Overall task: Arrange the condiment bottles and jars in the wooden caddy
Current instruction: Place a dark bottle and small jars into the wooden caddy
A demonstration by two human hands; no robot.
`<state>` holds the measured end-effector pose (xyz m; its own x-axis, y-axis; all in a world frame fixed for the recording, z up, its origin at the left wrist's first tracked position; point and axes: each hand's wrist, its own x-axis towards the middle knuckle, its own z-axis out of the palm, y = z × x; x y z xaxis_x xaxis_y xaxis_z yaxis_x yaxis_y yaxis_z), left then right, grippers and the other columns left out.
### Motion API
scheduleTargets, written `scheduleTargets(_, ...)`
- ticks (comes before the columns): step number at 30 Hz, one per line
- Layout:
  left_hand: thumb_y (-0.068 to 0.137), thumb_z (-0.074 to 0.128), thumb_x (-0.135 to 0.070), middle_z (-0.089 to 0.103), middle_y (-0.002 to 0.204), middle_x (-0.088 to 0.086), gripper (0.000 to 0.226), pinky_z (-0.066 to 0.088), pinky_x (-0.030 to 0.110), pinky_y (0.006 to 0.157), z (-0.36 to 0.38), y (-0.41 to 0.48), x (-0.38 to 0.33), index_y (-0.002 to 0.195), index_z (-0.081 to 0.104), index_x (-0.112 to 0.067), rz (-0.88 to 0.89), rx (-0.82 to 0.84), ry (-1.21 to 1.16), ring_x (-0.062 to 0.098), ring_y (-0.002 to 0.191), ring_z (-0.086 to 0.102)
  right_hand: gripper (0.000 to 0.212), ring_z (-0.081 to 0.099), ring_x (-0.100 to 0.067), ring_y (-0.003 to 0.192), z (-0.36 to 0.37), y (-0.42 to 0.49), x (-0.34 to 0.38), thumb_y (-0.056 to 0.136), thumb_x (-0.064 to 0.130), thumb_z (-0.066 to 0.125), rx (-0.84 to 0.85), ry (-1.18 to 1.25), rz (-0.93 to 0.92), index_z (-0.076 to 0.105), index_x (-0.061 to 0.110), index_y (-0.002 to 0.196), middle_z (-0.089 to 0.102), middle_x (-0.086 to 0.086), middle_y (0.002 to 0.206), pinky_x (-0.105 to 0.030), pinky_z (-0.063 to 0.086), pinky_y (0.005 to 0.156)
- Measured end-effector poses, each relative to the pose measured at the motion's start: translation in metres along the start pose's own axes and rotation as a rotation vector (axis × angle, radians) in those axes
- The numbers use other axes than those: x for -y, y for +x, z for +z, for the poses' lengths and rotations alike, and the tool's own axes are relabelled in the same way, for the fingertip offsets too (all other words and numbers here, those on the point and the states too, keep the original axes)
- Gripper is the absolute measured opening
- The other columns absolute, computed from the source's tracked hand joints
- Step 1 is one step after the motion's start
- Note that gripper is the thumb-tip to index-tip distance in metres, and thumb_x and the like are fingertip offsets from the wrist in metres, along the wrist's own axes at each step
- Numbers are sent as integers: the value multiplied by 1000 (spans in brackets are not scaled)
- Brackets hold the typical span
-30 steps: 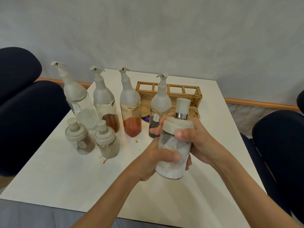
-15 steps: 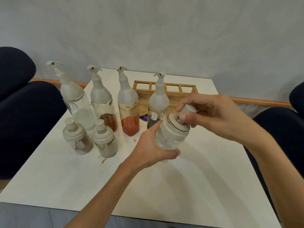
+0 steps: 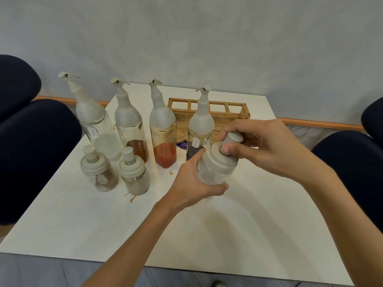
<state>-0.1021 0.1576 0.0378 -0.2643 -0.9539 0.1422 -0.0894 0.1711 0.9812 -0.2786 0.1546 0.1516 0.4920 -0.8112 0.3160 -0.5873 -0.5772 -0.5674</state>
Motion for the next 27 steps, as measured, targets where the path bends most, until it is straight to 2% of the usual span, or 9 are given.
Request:
scheduleTargets(3,55,83,-31,67,98,-4,60,56,25,67,2,1,1,110,59,-32,8,-6,-19,19,91,64,13,63,-25,76,3,-1,-1,87,31,67,-36,1,7,68,24,96,68,-1,82,-45,54,68)
scheduleTargets(8,55,83,-36,67,108,-4,71,56,30,84,11,5,11,120,57,-28,-2,13,-28,18,101,64,11,62,-25,75,6,-4,-3,88,30,69,-62,-30,70,67,28,98,68,1,82,-44,54,69)
scheduleTargets(11,54,85,-38,65,114,-5,76,54,28,88,22,9,18,124,54,-29,-47,46,-48,18,107,62,27,62,-9,78,0,-10,-7,87,38,68,12,-82,160,65,34,114,66,17,91,-19,51,68)
scheduleTargets(12,56,86,-36,65,114,-7,75,53,25,87,28,11,19,123,53,-31,-66,57,-59,16,108,61,39,62,-7,81,-6,-13,-10,84,44,67,23,-38,216,61,36,121,64,19,97,-17,51,70)
scheduleTargets(14,60,88,-31,63,114,-10,70,50,21,85,43,16,18,120,52,-35,-93,66,-78,13,108,60,57,64,-8,83,-20,-21,-21,75,52,68,-29,157,336,54,40,129,63,15,109,-23,55,74)
scheduleTargets(16,63,89,-32,56,117,-8,65,48,21,86,62,26,14,112,46,-43,-83,46,-36,12,109,56,63,66,-9,84,-34,-31,-39,69,50,70,-58,303,433,52,41,129,64,13,115,-27,56,75)
scheduleTargets(19,65,88,-35,41,115,-11,62,46,26,94,90,51,7,98,37,-49,-66,-14,54,12,114,47,65,66,-7,97,-43,-40,-73,67,47,73,68,352,520,51,42,128,63,15,121,-29,56,84)
scheduleTargets(21,63,88,-37,39,114,-10,63,46,29,98,105,75,6,100,39,-49,-60,-67,42,14,117,46,63,64,-4,105,-42,-38,-94,69,42,76,93,363,527,51,42,128,62,21,121,-28,54,90)
scheduleTargets(27,61,89,-35,41,107,-9,70,46,34,96,127,156,16,115,45,-36,19,-173,102,20,113,48,56,63,-7,104,-40,-1,-168,72,24,85,-175,380,474,59,29,122,66,16,112,-30,54,88)
